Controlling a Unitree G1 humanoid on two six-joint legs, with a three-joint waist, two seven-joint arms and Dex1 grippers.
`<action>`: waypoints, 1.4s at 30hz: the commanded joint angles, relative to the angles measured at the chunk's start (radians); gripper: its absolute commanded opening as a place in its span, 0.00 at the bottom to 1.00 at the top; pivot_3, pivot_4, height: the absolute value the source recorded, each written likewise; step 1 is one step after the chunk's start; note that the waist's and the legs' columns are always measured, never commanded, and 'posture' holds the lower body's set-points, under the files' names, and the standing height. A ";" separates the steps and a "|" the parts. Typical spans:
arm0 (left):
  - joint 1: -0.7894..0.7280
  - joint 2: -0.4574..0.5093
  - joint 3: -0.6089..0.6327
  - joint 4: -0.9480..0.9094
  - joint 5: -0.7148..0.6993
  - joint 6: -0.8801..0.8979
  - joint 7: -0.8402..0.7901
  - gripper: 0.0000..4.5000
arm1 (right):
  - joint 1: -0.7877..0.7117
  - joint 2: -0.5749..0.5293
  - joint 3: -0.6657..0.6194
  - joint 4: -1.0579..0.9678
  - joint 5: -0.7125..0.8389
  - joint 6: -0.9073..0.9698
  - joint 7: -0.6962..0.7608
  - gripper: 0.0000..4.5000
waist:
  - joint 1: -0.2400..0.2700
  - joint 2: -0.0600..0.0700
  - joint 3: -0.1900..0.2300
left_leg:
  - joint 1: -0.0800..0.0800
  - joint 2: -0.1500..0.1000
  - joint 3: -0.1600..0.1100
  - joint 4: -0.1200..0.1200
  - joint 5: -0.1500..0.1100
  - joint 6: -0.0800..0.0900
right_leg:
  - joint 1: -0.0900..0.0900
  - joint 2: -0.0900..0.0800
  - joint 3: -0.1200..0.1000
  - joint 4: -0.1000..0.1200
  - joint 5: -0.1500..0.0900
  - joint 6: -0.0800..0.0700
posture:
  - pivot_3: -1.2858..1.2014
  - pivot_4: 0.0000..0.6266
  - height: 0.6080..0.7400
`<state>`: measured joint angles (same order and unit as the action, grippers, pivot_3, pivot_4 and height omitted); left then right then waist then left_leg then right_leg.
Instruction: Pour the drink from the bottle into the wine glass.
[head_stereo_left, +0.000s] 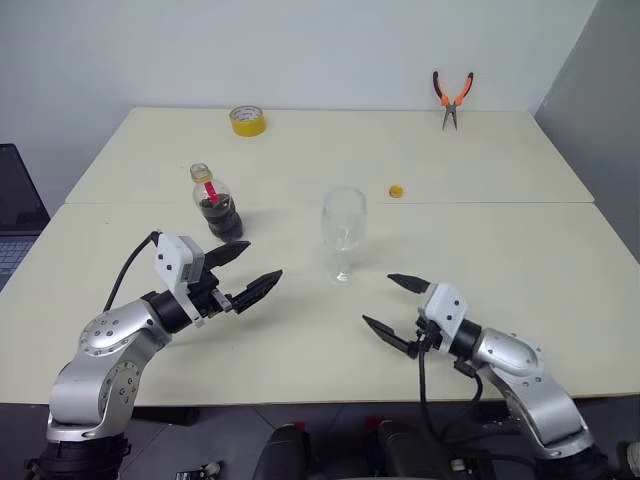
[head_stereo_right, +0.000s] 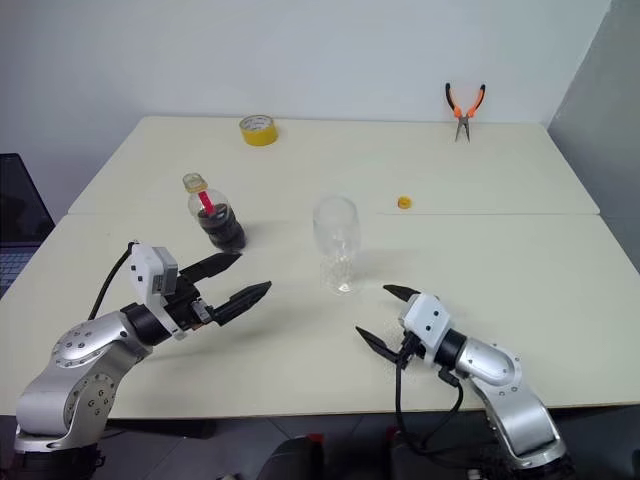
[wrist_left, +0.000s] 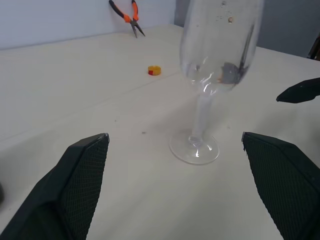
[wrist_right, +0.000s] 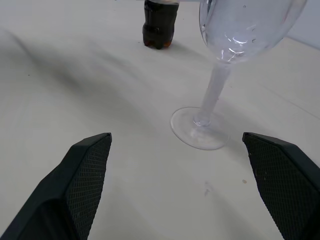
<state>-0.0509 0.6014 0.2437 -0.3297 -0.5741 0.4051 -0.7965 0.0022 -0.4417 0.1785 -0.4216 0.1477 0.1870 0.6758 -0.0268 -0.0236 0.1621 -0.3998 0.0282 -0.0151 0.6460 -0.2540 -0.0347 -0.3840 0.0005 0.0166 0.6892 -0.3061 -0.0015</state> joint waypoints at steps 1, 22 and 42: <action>-0.010 0.014 0.024 -0.032 -0.018 -0.013 -0.006 1.00 | 0.006 -0.013 -0.021 -0.051 0.033 0.008 0.008 1.00 | 0.000 0.000 0.000 | 0.000 0.000 0.000 0.000 0.000 0.000 | 0.000 0.000 0.000 0.000 0.000 0.000 | 0.52 0.24 1.00; -0.052 -0.009 0.060 0.008 -0.033 -0.052 0.033 1.00 | -0.005 -0.034 -0.026 -0.071 0.079 0.010 0.051 1.00 | 0.000 0.000 0.000 | 0.000 0.000 0.000 0.000 0.000 0.000 | 0.000 0.000 0.000 0.000 0.000 0.000 | 0.52 0.24 1.00; -0.220 -0.261 0.011 0.335 0.413 -0.249 0.615 1.00 | -0.057 -0.118 -0.062 -0.246 0.216 0.237 0.056 1.00 | 0.011 -0.001 -0.001 | 0.001 -0.001 -0.002 0.001 0.000 0.000 | 0.004 0.000 -0.002 -0.002 0.000 0.000 | 0.52 0.24 1.00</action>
<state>-0.2450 0.3347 0.2441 0.0024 -0.1742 0.1626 -0.2049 -0.0346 -0.5505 0.1294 -0.6140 0.3361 0.4113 0.7237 -0.0162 -0.0248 0.1614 -0.3989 0.0271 -0.0170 0.6471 -0.2541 -0.0346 -0.3802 0.0005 0.0150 0.6874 -0.3060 -0.0015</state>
